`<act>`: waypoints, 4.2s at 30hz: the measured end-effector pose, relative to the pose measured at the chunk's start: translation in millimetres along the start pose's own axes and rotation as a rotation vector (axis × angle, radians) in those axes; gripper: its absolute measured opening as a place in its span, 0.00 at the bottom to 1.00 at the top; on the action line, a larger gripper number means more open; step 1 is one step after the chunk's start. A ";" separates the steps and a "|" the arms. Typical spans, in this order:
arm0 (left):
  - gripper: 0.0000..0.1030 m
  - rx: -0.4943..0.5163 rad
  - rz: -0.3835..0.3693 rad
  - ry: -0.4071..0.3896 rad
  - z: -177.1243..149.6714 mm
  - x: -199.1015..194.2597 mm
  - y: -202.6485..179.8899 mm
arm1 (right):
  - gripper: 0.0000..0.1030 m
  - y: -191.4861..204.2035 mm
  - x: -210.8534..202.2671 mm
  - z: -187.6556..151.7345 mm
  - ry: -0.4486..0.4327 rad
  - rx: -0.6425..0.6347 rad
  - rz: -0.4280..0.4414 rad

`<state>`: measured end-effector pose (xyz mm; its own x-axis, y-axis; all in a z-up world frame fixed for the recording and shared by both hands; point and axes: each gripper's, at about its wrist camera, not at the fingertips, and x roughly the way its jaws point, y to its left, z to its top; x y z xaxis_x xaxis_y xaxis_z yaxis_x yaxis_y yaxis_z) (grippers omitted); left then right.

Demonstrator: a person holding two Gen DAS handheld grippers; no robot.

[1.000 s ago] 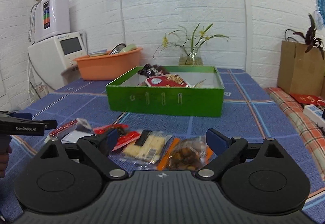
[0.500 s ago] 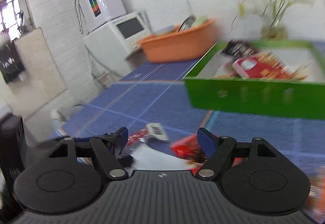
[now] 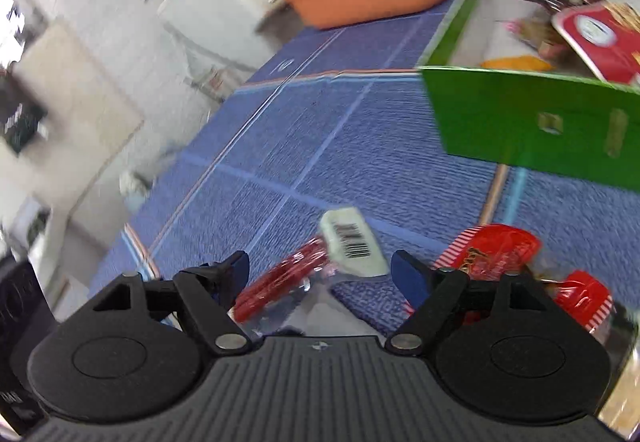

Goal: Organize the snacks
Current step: 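Grasp the red stick snack in clear wrapper with the right tool, then carry the red stick snack up over the green box, then open the right tool to drop the red stick snack into the box, then move the right tool down to the white paper packet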

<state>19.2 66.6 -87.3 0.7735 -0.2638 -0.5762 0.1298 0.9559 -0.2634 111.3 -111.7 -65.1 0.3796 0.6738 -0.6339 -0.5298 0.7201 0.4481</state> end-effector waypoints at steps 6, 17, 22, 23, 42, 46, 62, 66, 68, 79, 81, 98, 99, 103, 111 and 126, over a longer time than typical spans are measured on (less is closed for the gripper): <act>0.41 0.036 0.032 -0.002 -1.6 -1.6 -3.4 | 0.73 15.4 8.8 3.5 0.036 -0.099 -0.016; 0.23 0.099 0.036 -0.021 6.7 -6.9 -11.5 | 0.29 7.3 -12.4 -2.1 -0.077 -0.012 0.072; 0.23 0.112 0.030 -0.036 11.4 -10.5 -16.7 | 0.27 2.8 -21.3 0.9 -0.103 0.006 0.102; 0.23 0.119 0.032 -0.038 11.2 -11.4 -18.7 | 0.27 3.9 -21.4 0.9 -0.108 0.003 0.103; 0.23 0.313 -0.041 -0.212 69.1 -24.4 -99.8 | 0.27 2.3 -113.0 16.3 -0.446 -0.135 -0.027; 0.23 0.378 -0.067 -0.272 98.1 -21.8 -131.8 | 0.27 -10.8 -143.5 39.1 -0.522 -0.094 -0.040; 0.17 0.430 -0.168 -0.337 161.3 35.9 -206.2 | 0.23 -79.9 -183.4 79.2 -0.670 0.003 -0.108; 0.18 0.365 -0.212 -0.220 172.1 76.8 -195.3 | 0.21 -119.9 -166.9 84.4 -0.648 0.141 -0.074; 0.18 0.374 -0.185 -0.173 165.2 99.0 -191.3 | 0.20 -137.1 -155.1 80.6 -0.618 0.188 -0.065; 0.18 0.390 -0.123 -0.032 143.4 157.6 -174.1 | 0.49 -198.8 -117.2 55.1 -0.515 0.410 -0.102; 0.22 0.388 -0.122 -0.037 142.7 155.9 -171.7 | 0.79 -197.6 -117.8 56.0 -0.514 0.391 -0.159; 0.55 0.311 -0.068 -0.161 103.4 38.3 -89.2 | 1.00 -115.2 -175.3 7.8 -0.635 0.085 -0.191; 0.55 0.311 -0.059 -0.157 96.5 32.6 -84.8 | 1.00 -105.3 -175.3 1.1 -0.621 0.051 -0.172; 0.57 0.302 -0.066 -0.109 65.5 14.4 -66.5 | 1.00 -71.9 -161.5 -25.7 -0.520 -0.050 -0.084; 0.59 0.260 -0.017 -0.043 27.4 -1.2 -46.4 | 1.00 -59.2 -121.8 -60.7 -0.297 0.110 0.025; 0.65 0.054 -0.199 0.126 -0.6 4.5 -20.2 | 0.89 -60.6 -79.3 -81.6 -0.188 0.438 0.095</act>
<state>19.7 46.0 -85.0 0.6459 -0.4588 -0.6101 0.3076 0.8879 -0.3420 51.4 -222.3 -93.4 0.4972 0.7289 -0.4706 -0.2152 0.6290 0.7470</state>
